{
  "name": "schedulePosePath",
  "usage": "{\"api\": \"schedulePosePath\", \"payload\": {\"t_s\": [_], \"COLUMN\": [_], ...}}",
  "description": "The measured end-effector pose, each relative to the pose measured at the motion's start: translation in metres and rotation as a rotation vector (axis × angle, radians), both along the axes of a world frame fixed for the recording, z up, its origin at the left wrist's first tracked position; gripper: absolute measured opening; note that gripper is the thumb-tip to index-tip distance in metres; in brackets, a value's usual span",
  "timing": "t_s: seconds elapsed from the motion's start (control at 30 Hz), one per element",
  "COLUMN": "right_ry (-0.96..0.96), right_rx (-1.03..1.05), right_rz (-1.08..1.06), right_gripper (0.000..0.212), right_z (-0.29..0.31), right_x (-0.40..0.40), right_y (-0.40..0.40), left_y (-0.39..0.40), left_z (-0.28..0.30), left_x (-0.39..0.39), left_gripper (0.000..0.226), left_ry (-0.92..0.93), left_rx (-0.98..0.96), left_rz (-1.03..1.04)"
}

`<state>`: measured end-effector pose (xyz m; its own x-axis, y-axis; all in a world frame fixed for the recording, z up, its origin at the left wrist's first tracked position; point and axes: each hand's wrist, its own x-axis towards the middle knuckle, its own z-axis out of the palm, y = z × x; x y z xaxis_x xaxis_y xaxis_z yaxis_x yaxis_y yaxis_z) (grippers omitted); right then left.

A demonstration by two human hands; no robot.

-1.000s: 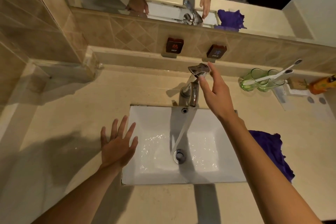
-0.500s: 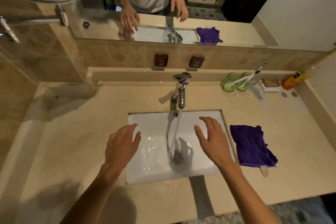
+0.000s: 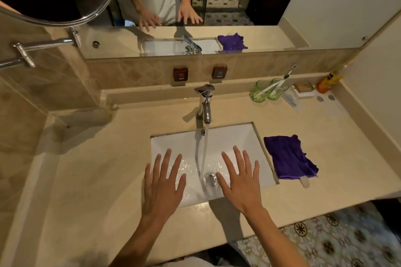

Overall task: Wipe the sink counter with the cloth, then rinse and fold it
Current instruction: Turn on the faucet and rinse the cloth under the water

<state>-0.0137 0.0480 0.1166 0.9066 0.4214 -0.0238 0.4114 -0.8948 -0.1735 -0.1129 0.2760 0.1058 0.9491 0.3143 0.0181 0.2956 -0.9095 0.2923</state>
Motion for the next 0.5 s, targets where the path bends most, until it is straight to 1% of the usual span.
{"api": "schedulePosePath", "payload": {"t_s": [0.17,0.37,0.5], "right_ry": [0.058,0.101,0.148], "right_rx": [-0.023,-0.036,-0.068], "right_rz": [-0.033,-0.065,-0.079], "right_gripper": [0.064,0.066,0.066], "right_z": [-0.015,-0.023,-0.023], "right_x": [0.007,0.035,0.066], "right_y": [-0.029,-0.085,-0.131], "left_y": [-0.027,-0.08,-0.125], "left_z": [-0.012,-0.023,-0.03], "left_x": [0.007,0.041,0.071], "left_gripper": [0.065,0.065,0.063], "left_ry": [0.059,0.069,0.037], "left_rx": [-0.009,-0.034,-0.051], "left_rz": [-0.022,-0.018,-0.024]}}
